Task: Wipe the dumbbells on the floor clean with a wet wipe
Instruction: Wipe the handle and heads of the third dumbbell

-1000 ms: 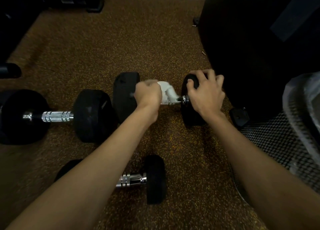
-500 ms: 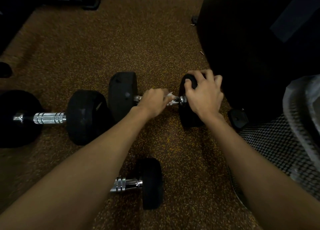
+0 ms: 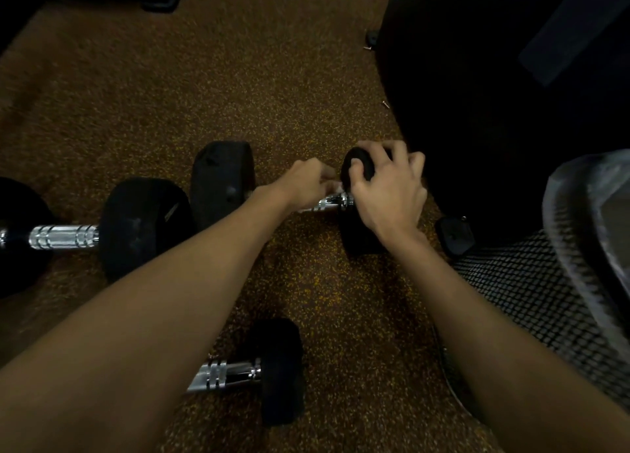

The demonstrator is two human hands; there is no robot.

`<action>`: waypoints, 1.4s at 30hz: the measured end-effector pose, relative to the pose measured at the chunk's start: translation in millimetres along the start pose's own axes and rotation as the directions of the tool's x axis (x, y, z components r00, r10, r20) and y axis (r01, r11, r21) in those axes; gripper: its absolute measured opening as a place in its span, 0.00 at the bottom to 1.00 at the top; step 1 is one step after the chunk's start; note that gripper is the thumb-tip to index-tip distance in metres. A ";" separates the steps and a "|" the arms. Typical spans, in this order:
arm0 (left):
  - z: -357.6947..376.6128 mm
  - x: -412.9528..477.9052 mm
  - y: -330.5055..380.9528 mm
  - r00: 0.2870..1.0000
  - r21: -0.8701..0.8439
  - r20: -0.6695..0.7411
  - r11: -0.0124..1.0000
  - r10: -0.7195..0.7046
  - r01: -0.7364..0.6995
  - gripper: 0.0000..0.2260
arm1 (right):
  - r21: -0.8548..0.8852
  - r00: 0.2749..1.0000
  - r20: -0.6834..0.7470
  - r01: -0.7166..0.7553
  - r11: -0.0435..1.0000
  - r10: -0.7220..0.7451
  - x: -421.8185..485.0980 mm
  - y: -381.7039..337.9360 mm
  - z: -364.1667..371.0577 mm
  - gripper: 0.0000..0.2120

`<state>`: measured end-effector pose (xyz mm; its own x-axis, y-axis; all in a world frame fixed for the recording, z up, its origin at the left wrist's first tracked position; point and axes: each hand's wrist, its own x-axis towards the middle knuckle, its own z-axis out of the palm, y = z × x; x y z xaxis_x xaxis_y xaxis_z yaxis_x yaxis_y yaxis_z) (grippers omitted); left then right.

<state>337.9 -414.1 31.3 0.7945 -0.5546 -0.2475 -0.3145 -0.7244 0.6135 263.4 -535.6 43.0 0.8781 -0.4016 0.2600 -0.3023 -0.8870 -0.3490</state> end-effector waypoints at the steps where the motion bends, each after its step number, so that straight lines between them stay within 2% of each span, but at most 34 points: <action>1: 1.7 -2.0 1.9 0.999 0.002 -0.010 0.999 0.043 -0.043 0.10 | 0.000 1.000 0.006 -0.003 1.000 0.003 0.3 0.2 -0.1 0.19; 4: 2.1 -12.9 -2.7 0.982 -0.004 -0.052 0.984 0.180 -0.180 0.11 | -0.001 1.000 0.015 0.000 1.000 0.000 0.3 0.2 -0.1 0.19; 6: -2.6 -16.1 -10.2 0.978 0.005 -0.022 0.979 0.206 -0.206 0.11 | -0.004 1.000 0.015 0.009 1.000 -0.009 0.5 0.6 0.5 0.19; 11: -11.7 3.2 -17.6 0.999 0.158 0.032 0.987 0.004 -0.009 0.12 | 0.009 1.000 0.013 -0.001 1.000 0.001 1.6 1.1 0.7 0.18; 14: -5.5 7.9 -1.8 0.999 0.140 0.042 0.990 -0.002 -0.004 0.11 | 0.009 1.000 0.023 -0.002 1.000 0.002 3.2 0.8 -0.3 0.19; 19: 10.2 -16.8 0.9 0.982 0.061 -0.035 0.981 0.187 -0.184 0.10 | 0.015 1.000 0.030 -0.006 1.000 0.006 5.8 1.0 -0.1 0.18; 22: 11.5 -34.6 -11.1 0.953 0.137 -0.028 0.945 0.302 -0.295 0.14 | 0.010 1.000 0.020 -0.004 1.000 0.004 5.5 0.6 0.0 0.18; 24: 8.0 -37.3 -19.1 0.971 0.211 -0.057 0.954 0.230 -0.214 0.16 | 0.012 1.000 0.021 -0.003 1.000 0.003 5.7 0.4 0.7 0.18; 27: 4.6 -23.4 -16.5 0.995 0.169 -0.086 0.985 0.057 -0.042 0.12 | 0.023 1.000 0.022 -0.009 1.000 0.008 7.0 0.4 0.6 0.18; 29: 8.4 -14.0 -4.3 0.998 0.146 -0.062 0.989 0.017 -0.007 0.09 | 0.032 1.000 0.020 -0.012 0.999 0.012 7.9 -0.1 0.2 0.18; 32: 20.7 -12.6 9.0 0.995 0.155 -0.081 0.987 0.060 -0.047 0.12 | 0.038 0.999 0.029 -0.017 0.999 0.016 9.0 -0.4 0.1 0.18; 35: 28.0 -31.6 6.0 0.954 0.227 -0.136 0.946 0.267 -0.233 0.19 | 0.033 1.000 0.027 -0.017 0.999 0.016 9.4 -0.3 -0.1 0.18; 37: 27.2 -42.7 -5.2 0.927 0.357 -0.109 0.884 0.360 -0.301 0.26 | 0.033 1.000 0.024 -0.011 0.999 0.011 9.3 -0.4 -0.3 0.18; 39: 22.9 -46.8 -16.2 0.945 0.445 -0.144 0.872 0.295 -0.205 0.26 | 0.040 1.000 0.028 -0.013 0.999 0.011 9.8 -0.4 -0.4 0.18; 42: 15.9 -46.4 -11.8 0.952 0.380 -0.234 0.920 0.196 -0.096 0.14 | 0.053 0.999 0.038 -0.024 0.998 0.022 10.9 -0.6 -0.4 0.17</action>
<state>296.5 -386.3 23.7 0.8167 -0.5740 0.0602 -0.5628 -0.7690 0.3032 273.0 -539.6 46.4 0.8846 -0.4123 0.2177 -0.3033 -0.8635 -0.4029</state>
